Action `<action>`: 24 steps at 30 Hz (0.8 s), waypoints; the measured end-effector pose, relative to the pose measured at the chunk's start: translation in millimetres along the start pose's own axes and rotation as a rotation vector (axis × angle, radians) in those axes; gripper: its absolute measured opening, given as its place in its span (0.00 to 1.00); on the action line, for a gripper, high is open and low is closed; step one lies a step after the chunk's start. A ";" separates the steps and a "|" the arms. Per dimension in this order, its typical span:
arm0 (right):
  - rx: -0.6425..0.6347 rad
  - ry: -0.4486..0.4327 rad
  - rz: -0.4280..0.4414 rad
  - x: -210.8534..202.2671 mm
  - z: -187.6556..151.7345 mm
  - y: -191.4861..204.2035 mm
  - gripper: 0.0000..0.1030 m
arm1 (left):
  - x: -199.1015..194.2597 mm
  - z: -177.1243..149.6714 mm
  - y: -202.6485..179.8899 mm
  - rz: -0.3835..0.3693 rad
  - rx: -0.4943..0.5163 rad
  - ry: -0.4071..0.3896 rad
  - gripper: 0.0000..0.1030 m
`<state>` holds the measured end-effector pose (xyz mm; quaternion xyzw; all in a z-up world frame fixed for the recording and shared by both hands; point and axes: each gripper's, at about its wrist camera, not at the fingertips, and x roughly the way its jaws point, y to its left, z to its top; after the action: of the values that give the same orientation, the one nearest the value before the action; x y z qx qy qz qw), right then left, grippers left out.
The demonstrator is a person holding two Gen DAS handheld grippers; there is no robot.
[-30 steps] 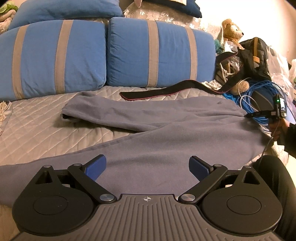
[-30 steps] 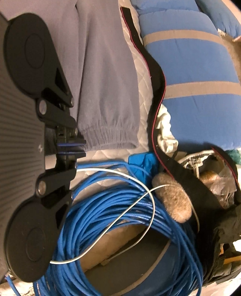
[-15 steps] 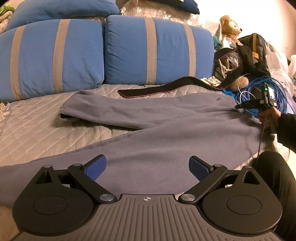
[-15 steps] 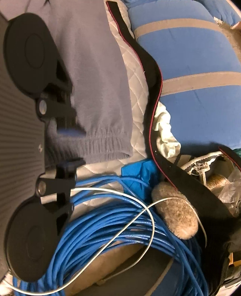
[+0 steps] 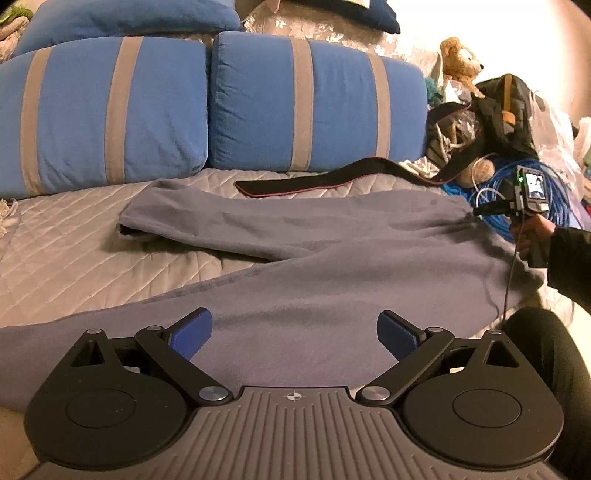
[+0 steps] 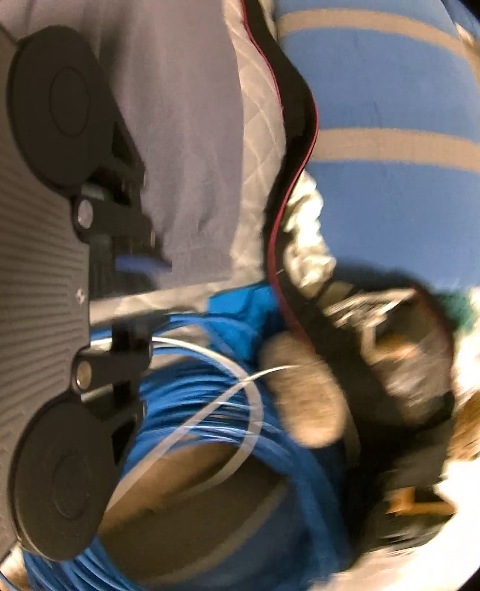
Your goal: Fold clothes
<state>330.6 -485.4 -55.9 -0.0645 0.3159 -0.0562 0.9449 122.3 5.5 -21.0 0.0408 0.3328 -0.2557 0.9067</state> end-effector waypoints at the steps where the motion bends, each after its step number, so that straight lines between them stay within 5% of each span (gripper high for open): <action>1: -0.015 -0.023 0.009 -7.7 4.4 2.6 0.81 | -0.3 0.9 0.5 -0.001 -0.004 -0.003 0.95; 11: -0.090 -0.130 0.095 -64.9 45.8 27.3 0.95 | -1.2 25.7 12.8 0.011 -0.041 -0.105 0.95; 18: -0.082 -0.123 0.153 -92.2 57.5 49.4 1.00 | 6.4 44.8 44.3 0.098 -0.083 -0.142 0.95; 24: -0.064 -0.094 0.287 -122.8 44.5 76.0 1.00 | 28.7 46.5 79.2 0.213 -0.049 -0.101 0.95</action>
<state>265.0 -388.6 39.7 -0.0514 0.2791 0.0928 0.9544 206.9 50.2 -10.5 0.0409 0.2867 -0.1516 0.9450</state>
